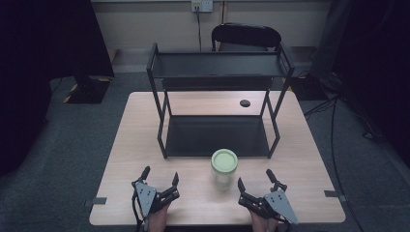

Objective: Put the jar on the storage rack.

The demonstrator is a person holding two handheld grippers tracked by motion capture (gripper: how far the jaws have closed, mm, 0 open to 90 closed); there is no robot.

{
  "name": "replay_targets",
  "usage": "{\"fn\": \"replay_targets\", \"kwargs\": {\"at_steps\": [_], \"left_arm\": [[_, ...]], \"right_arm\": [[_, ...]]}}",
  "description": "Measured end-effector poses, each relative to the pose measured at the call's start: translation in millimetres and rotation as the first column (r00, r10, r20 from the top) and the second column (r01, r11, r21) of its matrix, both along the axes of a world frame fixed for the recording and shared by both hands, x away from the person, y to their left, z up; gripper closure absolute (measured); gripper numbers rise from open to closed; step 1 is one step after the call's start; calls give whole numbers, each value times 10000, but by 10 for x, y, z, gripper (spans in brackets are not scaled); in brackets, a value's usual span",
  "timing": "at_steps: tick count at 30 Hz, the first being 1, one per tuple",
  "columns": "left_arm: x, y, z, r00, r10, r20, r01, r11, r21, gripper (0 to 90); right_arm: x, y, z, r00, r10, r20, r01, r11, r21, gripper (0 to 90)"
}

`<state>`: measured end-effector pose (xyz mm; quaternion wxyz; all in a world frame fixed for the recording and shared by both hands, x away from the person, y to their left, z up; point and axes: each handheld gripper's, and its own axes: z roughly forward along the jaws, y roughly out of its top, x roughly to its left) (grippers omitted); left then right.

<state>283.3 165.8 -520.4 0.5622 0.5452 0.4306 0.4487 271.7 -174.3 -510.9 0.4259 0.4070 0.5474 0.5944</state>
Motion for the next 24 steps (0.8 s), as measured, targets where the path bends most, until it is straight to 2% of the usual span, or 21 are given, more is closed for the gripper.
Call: {"fn": "replay_targets", "kwargs": {"at_steps": [4, 14, 24], "left_arm": [[0, 0, 0, 10000, 0, -1, 0, 10000, 0, 25], [0, -1, 0, 10000, 4, 1, -4, 10000, -3, 25], [0, 0, 0, 10000, 3, 3, -3, 10000, -3, 25]], "right_arm": [[-28, 31, 12, 9999, 79, 95, -79, 10000, -44, 3], [-28, 81, 16, 9995, 305, -81, -306, 9994, -130, 2], [-50, 143, 65, 9990, 452, 59, -450, 9988, -213, 2]]}}
